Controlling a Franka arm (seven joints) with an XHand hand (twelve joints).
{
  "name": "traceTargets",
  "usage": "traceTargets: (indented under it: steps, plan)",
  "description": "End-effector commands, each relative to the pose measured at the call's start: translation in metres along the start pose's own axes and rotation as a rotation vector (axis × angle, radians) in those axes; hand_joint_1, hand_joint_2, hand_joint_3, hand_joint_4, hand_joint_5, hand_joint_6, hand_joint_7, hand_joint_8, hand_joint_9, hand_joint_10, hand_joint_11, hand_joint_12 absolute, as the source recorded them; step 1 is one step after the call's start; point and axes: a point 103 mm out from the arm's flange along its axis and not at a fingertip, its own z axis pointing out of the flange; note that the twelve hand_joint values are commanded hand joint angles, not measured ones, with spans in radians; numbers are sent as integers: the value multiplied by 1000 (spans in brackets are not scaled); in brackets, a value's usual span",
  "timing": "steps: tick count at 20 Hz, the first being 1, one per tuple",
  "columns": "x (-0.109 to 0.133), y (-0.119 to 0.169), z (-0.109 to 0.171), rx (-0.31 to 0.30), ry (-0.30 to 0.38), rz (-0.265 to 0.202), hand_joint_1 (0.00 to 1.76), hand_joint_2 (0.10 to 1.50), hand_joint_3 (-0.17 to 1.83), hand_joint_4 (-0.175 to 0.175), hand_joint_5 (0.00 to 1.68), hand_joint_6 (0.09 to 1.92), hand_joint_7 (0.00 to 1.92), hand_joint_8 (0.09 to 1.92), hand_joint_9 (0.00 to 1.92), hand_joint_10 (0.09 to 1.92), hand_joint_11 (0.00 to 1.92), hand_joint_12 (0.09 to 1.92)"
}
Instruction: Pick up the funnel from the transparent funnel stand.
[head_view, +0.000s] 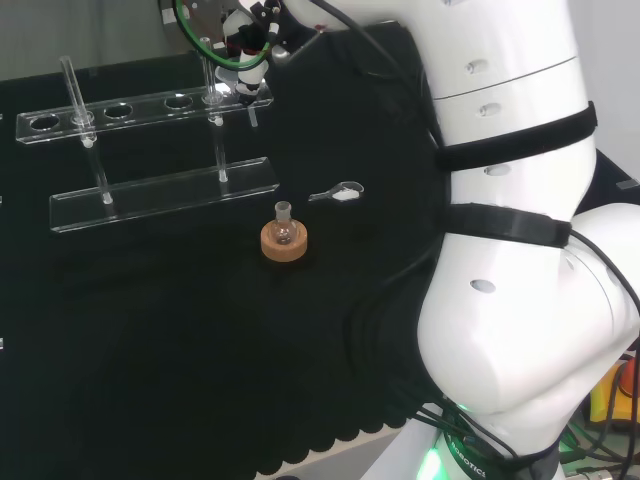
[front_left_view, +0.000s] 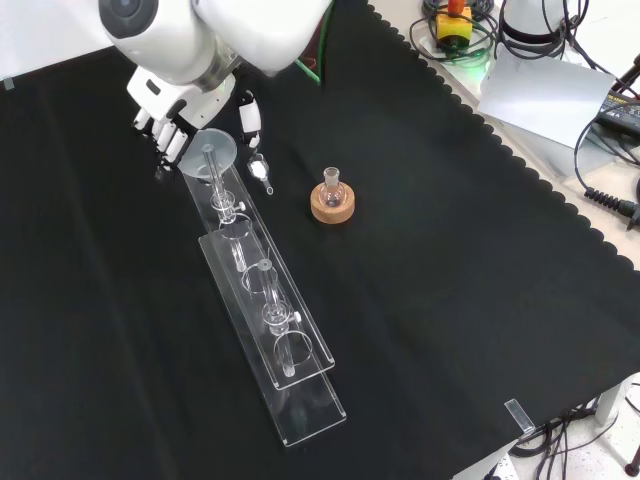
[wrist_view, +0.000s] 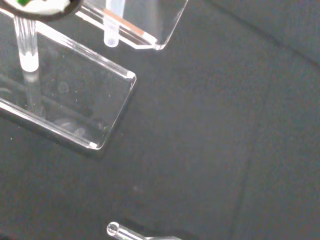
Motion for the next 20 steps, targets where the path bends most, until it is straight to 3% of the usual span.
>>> traceTargets:
  steps: [1, 8, 20]
  plan:
    - [-8, -11, -18, -83, -30, 29, 785, 682, 582, -9, 556, 107, 623, 725, 648, 587, 248, 1351]
    - [-28, -43, -45, -128, -16, 72, 789, 682, 583, -11, 565, 113, 616, 735, 659, 581, 258, 1343]
    - [-35, -135, -70, -186, 37, 142, 790, 682, 586, -13, 560, 116, 600, 746, 670, 575, 267, 1339]
